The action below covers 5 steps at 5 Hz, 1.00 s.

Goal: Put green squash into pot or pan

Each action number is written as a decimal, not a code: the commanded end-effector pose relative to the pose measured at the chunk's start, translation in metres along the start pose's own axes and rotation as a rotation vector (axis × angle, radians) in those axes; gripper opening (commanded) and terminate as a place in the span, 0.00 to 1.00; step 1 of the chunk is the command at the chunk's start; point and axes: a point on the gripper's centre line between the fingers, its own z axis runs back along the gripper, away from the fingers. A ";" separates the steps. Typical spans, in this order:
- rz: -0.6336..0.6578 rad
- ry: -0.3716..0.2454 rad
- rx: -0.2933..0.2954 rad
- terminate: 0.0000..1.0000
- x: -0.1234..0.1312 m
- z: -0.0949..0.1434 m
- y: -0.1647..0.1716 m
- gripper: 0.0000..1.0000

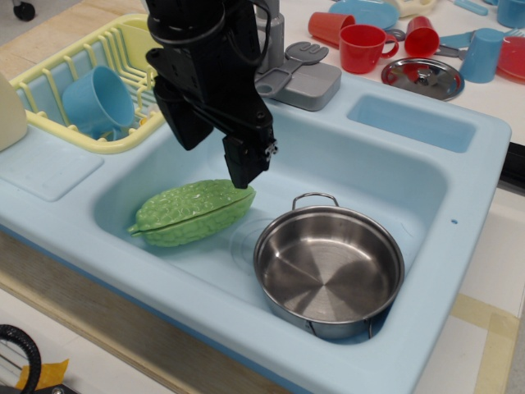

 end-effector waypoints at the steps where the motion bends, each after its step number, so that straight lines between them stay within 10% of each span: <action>1: -0.030 -0.020 0.020 0.00 -0.007 -0.004 0.006 1.00; 5: 0.010 -0.069 -0.019 0.00 -0.021 -0.055 0.020 1.00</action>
